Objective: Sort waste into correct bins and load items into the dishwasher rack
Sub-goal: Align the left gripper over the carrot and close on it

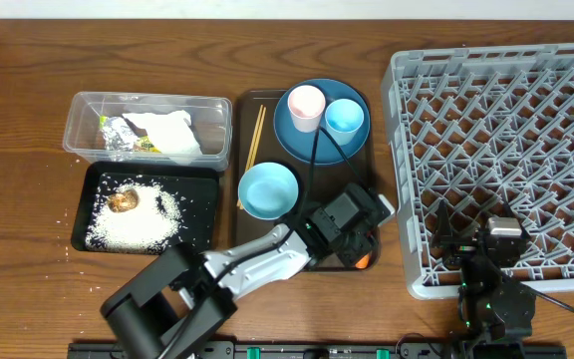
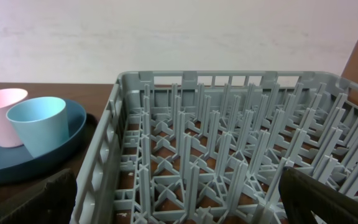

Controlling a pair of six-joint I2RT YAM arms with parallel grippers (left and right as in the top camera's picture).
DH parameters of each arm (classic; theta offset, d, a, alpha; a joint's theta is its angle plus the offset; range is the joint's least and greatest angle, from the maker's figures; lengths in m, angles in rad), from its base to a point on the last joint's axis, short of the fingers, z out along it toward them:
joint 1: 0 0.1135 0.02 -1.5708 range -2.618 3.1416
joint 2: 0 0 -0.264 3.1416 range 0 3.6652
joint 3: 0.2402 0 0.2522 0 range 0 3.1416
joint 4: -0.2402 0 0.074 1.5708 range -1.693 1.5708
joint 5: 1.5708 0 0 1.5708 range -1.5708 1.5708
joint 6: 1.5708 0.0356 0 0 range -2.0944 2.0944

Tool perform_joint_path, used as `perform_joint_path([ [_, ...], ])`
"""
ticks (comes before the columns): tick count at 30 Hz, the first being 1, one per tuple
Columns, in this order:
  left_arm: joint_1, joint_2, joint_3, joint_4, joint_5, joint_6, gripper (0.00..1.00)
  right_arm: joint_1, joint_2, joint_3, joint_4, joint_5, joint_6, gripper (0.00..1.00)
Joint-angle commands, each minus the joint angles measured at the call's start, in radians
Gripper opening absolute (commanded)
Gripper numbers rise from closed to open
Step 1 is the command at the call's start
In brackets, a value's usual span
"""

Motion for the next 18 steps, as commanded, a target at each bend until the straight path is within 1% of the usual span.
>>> perform_joint_path([
  [1, -0.008, 0.031, 0.023, 0.009, -0.007, 0.010, 0.55, -0.007, -0.001, -0.002, -0.003, 0.010, 0.005, 0.99],
  [11, -0.008, 0.042, 0.023, 0.021, -0.029, 0.014, 0.56, -0.007, -0.001, -0.002, -0.003, 0.010, 0.005, 0.99],
  [13, -0.008, 0.047, 0.023, 0.024, -0.087, 0.029, 0.63, -0.007, -0.001, -0.002, -0.003, 0.010, 0.005, 0.99],
  [15, -0.008, 0.047, 0.023, 0.023, -0.179, 0.052, 0.65, -0.007, -0.001, -0.002, -0.003, 0.010, 0.005, 0.99],
  [18, -0.008, 0.047, 0.023, 0.019, -0.296, 0.111, 0.66, -0.007, -0.001, -0.002, -0.003, 0.010, 0.005, 0.99],
])
